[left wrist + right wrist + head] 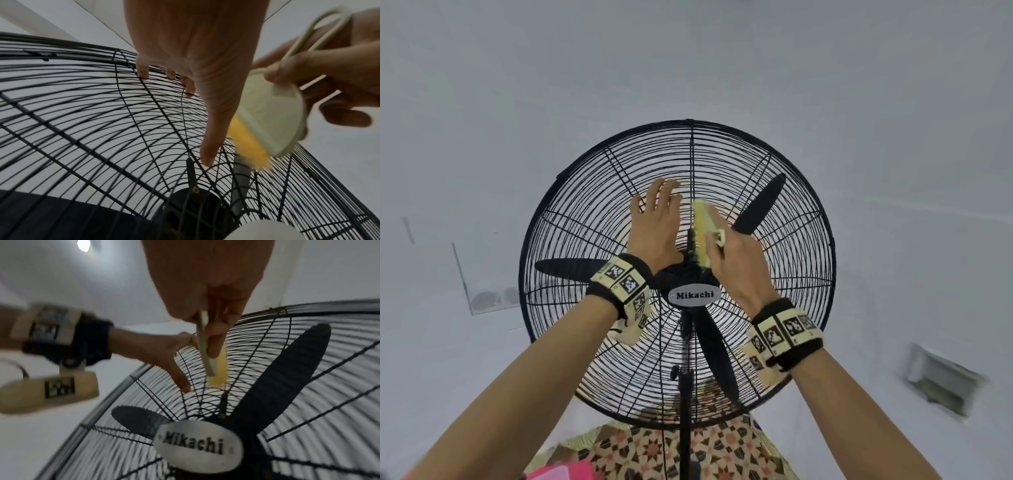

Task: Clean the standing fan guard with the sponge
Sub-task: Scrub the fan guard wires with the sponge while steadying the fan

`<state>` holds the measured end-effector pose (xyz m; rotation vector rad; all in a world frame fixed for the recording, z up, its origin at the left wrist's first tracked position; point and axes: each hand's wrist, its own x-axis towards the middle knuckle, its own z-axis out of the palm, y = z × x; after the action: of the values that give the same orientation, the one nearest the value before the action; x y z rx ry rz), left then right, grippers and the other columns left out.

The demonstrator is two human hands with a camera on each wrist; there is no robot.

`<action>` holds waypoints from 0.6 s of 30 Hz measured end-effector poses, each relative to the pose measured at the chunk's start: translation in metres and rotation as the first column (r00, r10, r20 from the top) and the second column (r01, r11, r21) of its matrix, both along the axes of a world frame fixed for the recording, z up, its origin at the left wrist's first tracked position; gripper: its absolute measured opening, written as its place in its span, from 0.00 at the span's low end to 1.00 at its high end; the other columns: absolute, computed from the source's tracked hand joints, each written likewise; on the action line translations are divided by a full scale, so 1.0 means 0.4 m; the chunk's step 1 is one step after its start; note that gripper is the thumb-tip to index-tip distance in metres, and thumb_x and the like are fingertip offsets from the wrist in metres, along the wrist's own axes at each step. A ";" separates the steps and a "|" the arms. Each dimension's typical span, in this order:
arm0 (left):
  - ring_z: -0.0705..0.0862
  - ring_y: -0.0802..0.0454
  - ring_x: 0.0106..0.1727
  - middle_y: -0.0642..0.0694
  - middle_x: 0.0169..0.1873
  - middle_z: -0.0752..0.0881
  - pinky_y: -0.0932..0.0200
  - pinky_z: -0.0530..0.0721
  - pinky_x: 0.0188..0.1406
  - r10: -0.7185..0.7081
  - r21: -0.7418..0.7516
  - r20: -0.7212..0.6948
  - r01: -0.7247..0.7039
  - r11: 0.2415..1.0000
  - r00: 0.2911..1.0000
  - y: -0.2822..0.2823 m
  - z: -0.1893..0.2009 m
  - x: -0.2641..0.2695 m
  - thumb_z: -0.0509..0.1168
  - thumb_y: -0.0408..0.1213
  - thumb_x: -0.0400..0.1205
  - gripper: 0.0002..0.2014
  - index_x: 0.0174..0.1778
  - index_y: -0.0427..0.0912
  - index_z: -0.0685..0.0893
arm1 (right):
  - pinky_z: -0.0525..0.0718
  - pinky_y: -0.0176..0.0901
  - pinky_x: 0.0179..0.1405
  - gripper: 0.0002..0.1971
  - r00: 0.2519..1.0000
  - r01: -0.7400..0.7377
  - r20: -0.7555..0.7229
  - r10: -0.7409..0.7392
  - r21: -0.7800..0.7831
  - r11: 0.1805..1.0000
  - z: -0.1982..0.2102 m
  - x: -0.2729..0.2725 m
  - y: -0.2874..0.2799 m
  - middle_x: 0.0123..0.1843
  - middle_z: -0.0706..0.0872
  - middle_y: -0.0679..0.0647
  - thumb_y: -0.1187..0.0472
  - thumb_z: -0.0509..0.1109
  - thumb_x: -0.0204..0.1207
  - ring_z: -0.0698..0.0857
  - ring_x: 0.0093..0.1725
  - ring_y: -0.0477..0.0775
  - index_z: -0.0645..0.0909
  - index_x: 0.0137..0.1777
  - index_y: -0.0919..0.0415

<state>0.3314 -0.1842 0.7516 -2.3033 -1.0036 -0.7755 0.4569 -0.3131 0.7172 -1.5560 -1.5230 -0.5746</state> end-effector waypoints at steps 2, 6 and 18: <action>0.47 0.40 0.92 0.44 0.90 0.52 0.27 0.59 0.86 0.009 -0.003 -0.001 -0.009 1.000 1.000 0.002 0.004 0.000 0.86 0.59 0.63 0.60 0.85 0.41 0.61 | 0.87 0.43 0.25 0.28 0.991 0.113 -0.069 -0.112 0.007 0.994 0.004 0.014 -0.005 0.36 0.85 0.51 0.53 0.57 0.91 0.83 0.28 0.48 0.62 0.89 0.58; 0.49 0.39 0.91 0.44 0.89 0.54 0.26 0.61 0.84 0.016 -0.008 -0.014 -0.016 1.000 1.000 -0.002 0.012 0.009 0.86 0.60 0.62 0.60 0.84 0.40 0.62 | 0.83 0.34 0.22 0.26 0.996 0.003 -0.093 0.001 0.036 0.999 0.037 -0.002 -0.021 0.31 0.79 0.40 0.54 0.58 0.92 0.82 0.24 0.39 0.65 0.88 0.59; 0.48 0.39 0.91 0.44 0.89 0.54 0.27 0.61 0.85 0.006 0.002 -0.010 -0.006 1.000 1.000 -0.012 0.009 0.009 0.85 0.59 0.63 0.57 0.82 0.41 0.63 | 0.84 0.30 0.24 0.27 0.996 0.000 -0.089 0.007 0.079 0.997 0.060 0.010 -0.010 0.33 0.83 0.44 0.54 0.59 0.92 0.83 0.25 0.39 0.61 0.90 0.53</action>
<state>0.3352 -0.1889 0.7552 -2.2997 -1.0045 -0.7619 0.4608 -0.3172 0.7413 -1.4983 -1.4195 -0.5500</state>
